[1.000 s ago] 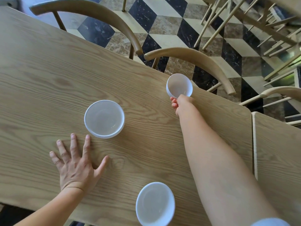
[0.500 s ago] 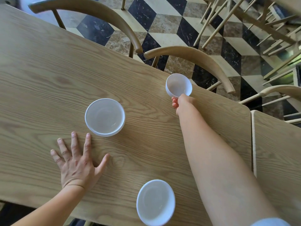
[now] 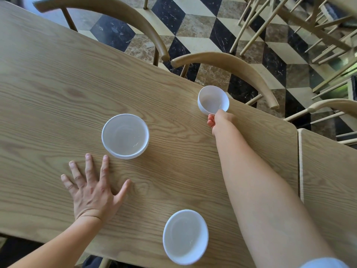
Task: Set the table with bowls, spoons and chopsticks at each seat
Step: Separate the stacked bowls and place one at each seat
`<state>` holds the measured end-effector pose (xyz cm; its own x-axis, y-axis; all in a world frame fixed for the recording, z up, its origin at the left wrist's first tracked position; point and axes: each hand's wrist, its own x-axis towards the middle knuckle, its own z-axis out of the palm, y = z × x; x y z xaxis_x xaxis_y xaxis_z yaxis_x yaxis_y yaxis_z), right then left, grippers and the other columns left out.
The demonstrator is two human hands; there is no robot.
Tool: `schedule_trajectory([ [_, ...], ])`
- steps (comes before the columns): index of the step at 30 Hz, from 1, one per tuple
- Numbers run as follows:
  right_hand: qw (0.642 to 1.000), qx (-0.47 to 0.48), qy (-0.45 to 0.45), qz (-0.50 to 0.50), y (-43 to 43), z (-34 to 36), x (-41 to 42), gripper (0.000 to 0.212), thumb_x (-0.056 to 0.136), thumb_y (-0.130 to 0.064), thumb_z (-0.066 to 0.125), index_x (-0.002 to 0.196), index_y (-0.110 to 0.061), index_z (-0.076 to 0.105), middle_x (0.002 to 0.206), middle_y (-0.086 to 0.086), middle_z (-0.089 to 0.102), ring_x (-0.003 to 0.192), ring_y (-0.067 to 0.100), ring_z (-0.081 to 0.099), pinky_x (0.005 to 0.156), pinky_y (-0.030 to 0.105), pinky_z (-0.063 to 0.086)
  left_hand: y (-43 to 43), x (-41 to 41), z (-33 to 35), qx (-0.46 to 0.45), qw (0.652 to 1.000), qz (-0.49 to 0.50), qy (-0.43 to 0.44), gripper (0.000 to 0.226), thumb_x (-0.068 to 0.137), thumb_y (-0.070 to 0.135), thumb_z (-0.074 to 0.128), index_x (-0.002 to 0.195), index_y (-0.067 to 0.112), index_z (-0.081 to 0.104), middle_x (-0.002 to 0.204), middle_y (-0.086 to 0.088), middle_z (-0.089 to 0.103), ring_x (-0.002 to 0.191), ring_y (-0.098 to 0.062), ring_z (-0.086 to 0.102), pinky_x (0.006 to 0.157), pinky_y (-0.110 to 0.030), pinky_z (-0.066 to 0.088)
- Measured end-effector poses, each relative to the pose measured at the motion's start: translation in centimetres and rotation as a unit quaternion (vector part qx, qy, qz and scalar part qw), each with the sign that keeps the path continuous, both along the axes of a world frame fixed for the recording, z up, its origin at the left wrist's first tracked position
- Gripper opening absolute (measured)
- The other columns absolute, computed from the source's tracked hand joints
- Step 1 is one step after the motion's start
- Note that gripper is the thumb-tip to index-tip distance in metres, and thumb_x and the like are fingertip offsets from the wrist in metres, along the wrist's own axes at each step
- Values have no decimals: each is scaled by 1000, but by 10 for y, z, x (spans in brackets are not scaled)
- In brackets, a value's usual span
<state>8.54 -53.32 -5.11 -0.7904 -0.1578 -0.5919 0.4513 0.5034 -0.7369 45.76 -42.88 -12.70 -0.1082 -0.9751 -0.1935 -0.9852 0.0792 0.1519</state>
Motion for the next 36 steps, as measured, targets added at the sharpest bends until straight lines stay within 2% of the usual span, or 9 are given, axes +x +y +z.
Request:
schedule_trajectory([
  [4,1000,8,25,-5,9,9,5,31,88,-6,40,61,-5,54,38,2,57,26,10,47,41,22,43,0,0,1,-3,1000,0,4,103,73,85,33,156,24,28,166,-17,12,150,-48,-5,116,-64,-7],
  [8,999,11,16,28,25,25,38,27,91,-12,43,69,-3,56,55,8,62,32,12,47,34,19,36,-1,-1,5,6,1000,3,7,103,73,86,30,157,25,26,166,-16,10,150,-47,-8,116,-64,-9],
  [11,989,-14,-33,144,41,30,87,22,91,-18,47,74,-5,53,60,11,61,36,15,44,33,19,28,-1,-1,5,10,1000,6,8,102,74,85,30,157,26,24,167,-15,8,150,-47,-9,117,-65,-7],
  [14,954,-12,-91,286,60,32,134,35,94,-41,50,86,-7,51,62,10,57,37,14,40,35,19,23,-1,-1,4,6,1000,6,10,102,74,86,32,157,26,26,167,-15,10,150,-47,-8,117,-67,-5],
  [18,920,18,-48,388,66,28,181,48,85,-60,56,88,-12,52,60,6,62,33,13,42,33,17,26,-1,0,0,0,1000,-1,11,102,75,87,32,157,26,27,166,-16,12,150,-48,-8,117,-68,-3],
  [26,879,114,174,428,46,16,208,11,86,-24,52,81,-15,50,62,7,72,53,20,59,54,33,50,-1,4,-10,-26,999,-7,35,101,77,88,31,156,25,27,166,-17,15,150,-48,-9,117,-68,-5],
  [30,858,113,229,445,46,17,209,9,86,-20,46,79,-16,42,84,17,70,74,32,68,66,44,58,-1,3,-11,-34,998,-9,48,100,76,87,35,155,25,30,165,-18,17,150,-49,-7,116,-69,-3],
  [33,874,68,225,425,52,19,211,15,88,-17,45,74,-18,38,78,18,68,46,17,66,36,23,44,-1,3,-10,-33,998,-7,45,100,76,88,33,155,26,29,166,-16,16,151,-48,-8,117,-68,-4],
  [36,890,11,217,400,65,23,212,19,86,-13,46,71,-18,36,66,12,64,41,17,66,33,20,34,0,2,-9,-33,999,-3,41,99,77,88,31,155,28,28,166,-15,16,151,-47,-9,117,-66,-7],
])
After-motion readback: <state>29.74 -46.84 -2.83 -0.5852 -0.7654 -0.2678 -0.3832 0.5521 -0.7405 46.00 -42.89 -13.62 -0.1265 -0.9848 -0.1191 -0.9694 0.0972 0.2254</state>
